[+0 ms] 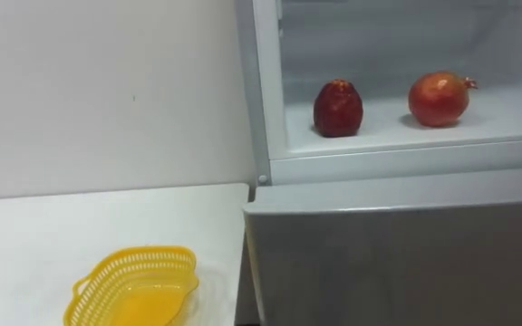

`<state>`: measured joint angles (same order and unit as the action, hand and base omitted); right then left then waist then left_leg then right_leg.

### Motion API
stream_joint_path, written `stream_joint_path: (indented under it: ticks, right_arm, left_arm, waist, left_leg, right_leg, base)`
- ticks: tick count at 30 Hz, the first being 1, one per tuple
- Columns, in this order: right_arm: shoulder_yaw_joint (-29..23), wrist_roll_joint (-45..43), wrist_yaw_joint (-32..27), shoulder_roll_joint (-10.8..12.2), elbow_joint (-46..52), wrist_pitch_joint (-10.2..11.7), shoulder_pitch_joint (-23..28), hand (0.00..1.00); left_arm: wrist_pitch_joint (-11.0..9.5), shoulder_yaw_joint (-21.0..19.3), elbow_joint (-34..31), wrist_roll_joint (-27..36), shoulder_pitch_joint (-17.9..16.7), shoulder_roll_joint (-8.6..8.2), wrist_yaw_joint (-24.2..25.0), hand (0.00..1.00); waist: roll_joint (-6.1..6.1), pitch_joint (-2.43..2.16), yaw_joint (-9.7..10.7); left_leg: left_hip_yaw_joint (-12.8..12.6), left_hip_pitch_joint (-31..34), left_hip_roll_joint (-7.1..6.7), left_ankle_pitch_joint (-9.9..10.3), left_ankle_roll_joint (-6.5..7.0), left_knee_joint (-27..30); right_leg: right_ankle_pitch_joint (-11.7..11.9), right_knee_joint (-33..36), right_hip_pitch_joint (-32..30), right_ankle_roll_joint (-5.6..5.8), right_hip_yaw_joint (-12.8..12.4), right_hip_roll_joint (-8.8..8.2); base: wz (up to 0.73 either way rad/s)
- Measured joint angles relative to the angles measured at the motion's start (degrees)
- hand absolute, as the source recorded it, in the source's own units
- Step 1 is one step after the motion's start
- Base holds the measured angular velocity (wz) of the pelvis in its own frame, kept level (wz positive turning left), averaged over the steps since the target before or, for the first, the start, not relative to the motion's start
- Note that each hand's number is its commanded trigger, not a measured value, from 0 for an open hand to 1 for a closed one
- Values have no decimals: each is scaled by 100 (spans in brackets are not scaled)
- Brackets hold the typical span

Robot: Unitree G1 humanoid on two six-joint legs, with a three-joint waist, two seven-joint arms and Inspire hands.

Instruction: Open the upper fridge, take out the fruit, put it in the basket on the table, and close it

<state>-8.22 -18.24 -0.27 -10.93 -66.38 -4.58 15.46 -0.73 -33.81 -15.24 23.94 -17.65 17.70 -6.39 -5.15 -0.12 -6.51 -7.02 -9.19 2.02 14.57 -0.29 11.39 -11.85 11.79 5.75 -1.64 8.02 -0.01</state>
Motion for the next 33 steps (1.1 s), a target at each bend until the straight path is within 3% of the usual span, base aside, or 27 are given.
stream_joint_path:
  ticks: [2,3,8,11,14,17,21,29,33]
  right_arm:
    - [-4,-3,-4,-12,7,-24,49,0]
    - [-7,-3,0,-13,8,-28,51,0]
    - [-6,45,126,0,-25,-41,51,0]
    - [-2,60,241,20,-31,-55,93,0]
    - [-2,26,285,53,-33,-97,71,0]
    - [21,23,306,54,-69,-182,14,0]
    - [78,150,292,79,-123,-178,10,0]
    - [83,338,51,208,-219,-79,-264,0]
    - [78,893,-248,242,22,67,-299,0]
  left_arm:
    - [-11,-25,761,11,-426,-176,-378,0]
    - [-11,-26,1007,11,-496,-236,-449,0]
    - [-20,212,3625,91,-782,-793,-802,0]
    - [5,751,4976,224,-815,-849,-710,0]
    - [111,1154,5744,346,-827,-937,-409,0]
    - [167,1347,6459,305,-750,-982,-134,0]
    - [254,1641,6986,-130,-683,-1028,41,0]
    - [448,2459,7338,-2174,-267,-1055,382,0]
    - [440,2745,7332,-2250,4,-1052,420,0]
  waist:
    - [43,12,-18]
    - [57,7,-20]
    - [126,-15,-12]
    - [253,-9,13]
    - [317,9,3]
    - [303,5,13]
    - [282,7,65]
    - [380,6,393]
    - [408,8,497]
  left_leg:
    - [14,-8,-2,0,0,-7]
    - [15,-11,-3,0,0,-8]
    - [110,-23,-23,0,0,-18]
    - [181,-60,-60,1,0,-9]
    - [265,-48,-70,3,3,-12]
    - [260,-50,-68,11,13,-46]
    - [234,-87,-59,11,12,-80]
    - [151,-133,-70,7,13,-87]
    - [4,-137,-66,7,13,-91]
  right_leg:
    - [-22,-5,22,2,16,0]
    - [-26,4,22,1,14,0]
    - [-58,0,49,8,40,-23]
    - [-106,-5,172,32,157,-73]
    - [-112,1,169,41,169,-77]
    - [-104,6,187,46,184,-77]
    - [-101,12,188,42,164,-62]
    - [-115,7,207,47,117,-74]
    - [-107,16,148,55,-7,-60]
  base:
    - [6]
    - [0]
    - [3]
    - [26]
    - [15]
    - [0]
    - [-1]
    - [-4]
    - [-20]
